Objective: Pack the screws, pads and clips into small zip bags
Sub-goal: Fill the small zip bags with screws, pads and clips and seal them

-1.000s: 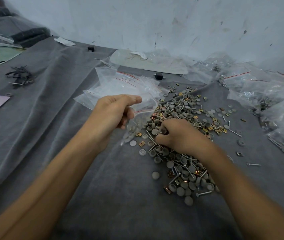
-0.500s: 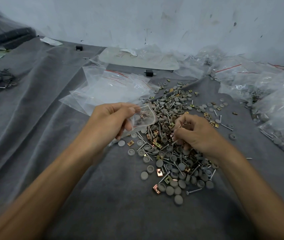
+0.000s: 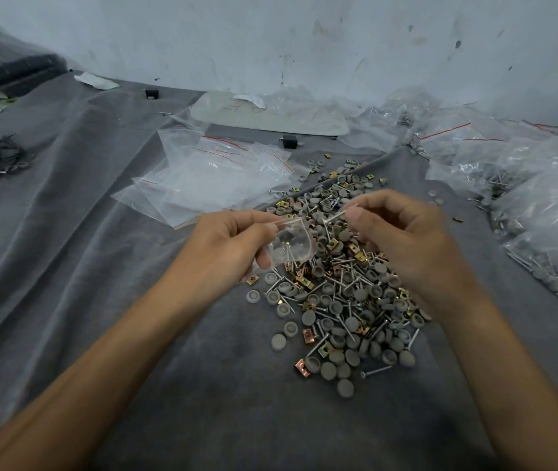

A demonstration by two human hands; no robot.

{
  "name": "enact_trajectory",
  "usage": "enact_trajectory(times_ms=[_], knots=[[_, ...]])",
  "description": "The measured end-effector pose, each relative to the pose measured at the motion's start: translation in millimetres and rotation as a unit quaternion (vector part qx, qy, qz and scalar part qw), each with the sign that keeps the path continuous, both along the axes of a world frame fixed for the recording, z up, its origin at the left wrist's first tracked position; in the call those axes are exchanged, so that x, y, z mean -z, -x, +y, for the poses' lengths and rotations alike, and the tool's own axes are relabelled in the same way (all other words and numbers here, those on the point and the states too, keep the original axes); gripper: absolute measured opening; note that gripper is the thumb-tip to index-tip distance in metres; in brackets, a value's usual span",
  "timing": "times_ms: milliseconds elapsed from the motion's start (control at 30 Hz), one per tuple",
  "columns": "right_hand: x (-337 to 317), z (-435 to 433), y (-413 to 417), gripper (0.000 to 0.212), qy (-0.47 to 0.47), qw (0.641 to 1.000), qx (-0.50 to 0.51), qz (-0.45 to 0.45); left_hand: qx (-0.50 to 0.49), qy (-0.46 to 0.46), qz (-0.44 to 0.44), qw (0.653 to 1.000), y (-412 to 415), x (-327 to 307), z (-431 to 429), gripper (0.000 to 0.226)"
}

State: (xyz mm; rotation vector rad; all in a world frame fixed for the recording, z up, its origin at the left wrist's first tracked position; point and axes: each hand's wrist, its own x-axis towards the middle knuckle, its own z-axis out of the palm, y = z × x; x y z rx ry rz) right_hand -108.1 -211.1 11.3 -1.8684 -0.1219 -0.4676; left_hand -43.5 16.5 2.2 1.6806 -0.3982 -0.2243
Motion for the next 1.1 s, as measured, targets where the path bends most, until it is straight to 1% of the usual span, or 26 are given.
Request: enact_trajectory(times_ms=[67,167,233,300,333,367,433,467,500,600,667,767,900,1100], knots=[[-6,11,4,0.009,0.013,0.999,-0.025,-0.028,0.004,-0.003,0.002,1.0,1,-1,-1,0.021],[-7,22,3,0.013,0.081,0.995,-0.065,-0.015,0.0,0.007,0.005,1.0,1,-3,-1,0.021],[-3,17,1,0.014,0.097,0.994,-0.05,-0.004,-0.011,0.015,0.009,1.0,0,-5,0,0.022],[0,5,0,0.007,0.112,0.994,-0.006,0.016,-0.026,0.02,0.012,0.999,-1,-6,2,0.021],[3,-2,0,0.005,0.147,0.988,0.022,0.037,-0.032,0.022,0.015,0.999,-2,-7,3,0.021],[7,-7,0,0.007,0.206,0.975,0.052,0.066,-0.037,0.024,0.018,0.999,-3,-7,4,0.02],[13,-14,0,0.014,0.332,0.928,0.091,0.14,-0.042,0.026,0.022,0.999,-4,-8,5,0.02],[16,-14,1,0.019,0.369,0.908,0.093,0.175,-0.042,0.026,0.022,0.999,-4,-8,5,0.02],[17,-13,1,0.026,0.387,0.895,0.084,0.205,-0.042,0.027,0.022,0.999,-4,-8,5,0.02],[20,-4,0,0.053,0.421,0.867,0.06,0.259,-0.039,0.027,0.024,0.999,-4,-9,5,0.021],[19,1,-2,0.059,0.442,0.85,0.072,0.276,-0.038,0.027,0.024,0.999,-4,-9,6,0.021],[16,4,-4,0.048,0.453,0.838,0.079,0.292,-0.033,0.03,0.024,0.999,-5,-9,7,0.022],[13,0,-4,0.034,0.427,0.851,0.065,0.299,-0.031,0.033,0.022,0.999,-5,-8,9,0.022],[11,-12,-3,0.03,0.411,0.859,0.028,0.305,-0.026,0.03,0.023,0.999,-4,-8,10,0.022]])
